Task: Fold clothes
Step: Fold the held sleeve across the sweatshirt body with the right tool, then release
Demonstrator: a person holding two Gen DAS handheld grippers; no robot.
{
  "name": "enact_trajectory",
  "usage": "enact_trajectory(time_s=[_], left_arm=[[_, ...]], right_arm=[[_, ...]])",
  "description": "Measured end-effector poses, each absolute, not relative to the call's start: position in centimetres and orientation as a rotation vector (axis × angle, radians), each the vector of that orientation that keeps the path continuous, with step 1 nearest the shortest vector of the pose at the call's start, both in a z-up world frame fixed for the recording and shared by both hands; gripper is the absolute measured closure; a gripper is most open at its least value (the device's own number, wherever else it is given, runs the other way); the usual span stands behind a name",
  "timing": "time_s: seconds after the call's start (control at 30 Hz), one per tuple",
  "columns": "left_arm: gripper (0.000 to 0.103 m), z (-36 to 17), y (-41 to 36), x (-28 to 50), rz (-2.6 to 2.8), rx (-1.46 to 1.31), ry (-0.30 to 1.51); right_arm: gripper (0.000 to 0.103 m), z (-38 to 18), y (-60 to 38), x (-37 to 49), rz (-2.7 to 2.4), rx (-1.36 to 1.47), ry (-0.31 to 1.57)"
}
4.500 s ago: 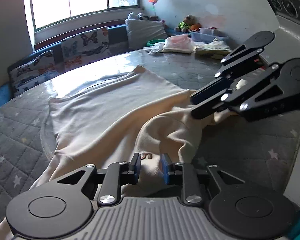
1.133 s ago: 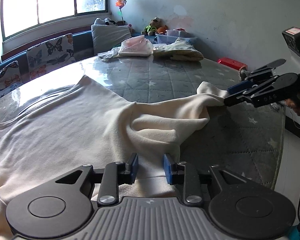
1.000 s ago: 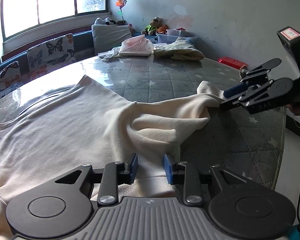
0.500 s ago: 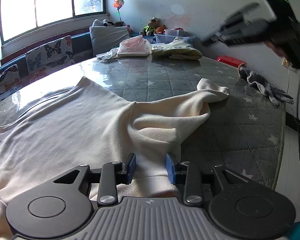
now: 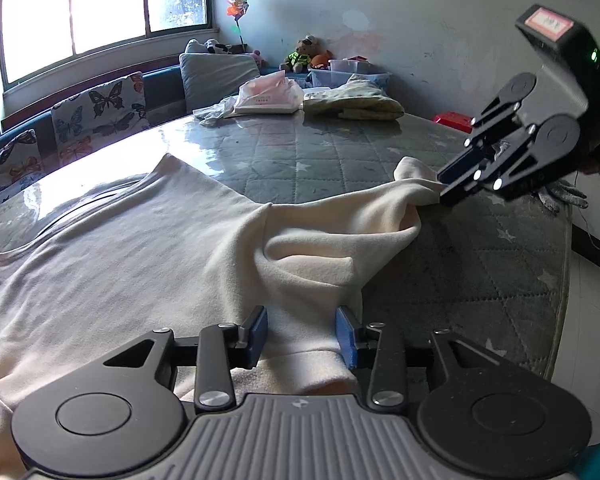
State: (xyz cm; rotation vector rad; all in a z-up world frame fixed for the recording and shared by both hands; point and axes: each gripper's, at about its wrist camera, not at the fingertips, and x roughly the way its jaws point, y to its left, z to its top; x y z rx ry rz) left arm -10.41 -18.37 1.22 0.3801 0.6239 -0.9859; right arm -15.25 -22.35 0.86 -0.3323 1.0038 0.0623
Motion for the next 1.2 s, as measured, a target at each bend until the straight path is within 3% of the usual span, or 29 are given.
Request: enact_trajectory(time_s=[0.03,0.07,0.23,0.43,0.5,0.57,1.03,1.2], left_arm=[[0.062,1.2,-18.4,-10.4,-0.986,0.381,0.623],[0.062,1.2,-18.4,-10.5,-0.986,0.381,0.622],[0.061,1.2,-18.2,-10.4,-0.992,0.382,0.620],[0.060,1.1,-18.1,-10.5,-0.990,0.375,0.618],[0.060,1.1,-18.1,-10.5,-0.988,0.375,0.620],[0.060,1.1,-18.1,-10.5,-0.986,0.375,0.621],[0.058,1.1,-18.1,-10.3,-0.992,0.361,0.623],[0.057,1.1,-18.3,-10.4,-0.985,0.362,0.626]], right_arm=[[0.085,0.6,-22.4,-15.3,0.062,-0.343,1.017],[0.098,0.4,-22.4,-15.2,0.060,-0.347,1.026],[0.100,2.0,-22.0,-14.8,0.059,-0.495,1.036],[0.100,5.8,-22.3,-10.0,-0.048,-0.644,0.902],[0.096,6.4,-22.5,-7.8,-0.080,-0.629,0.853],[0.085,6.8,-23.0,-6.6,-0.111,-0.570,0.817],[0.085,2.3,-29.5,-5.7,-0.202,-0.063,0.868],[0.074,0.6,-31.6,-3.9,-0.255,0.123,0.831]])
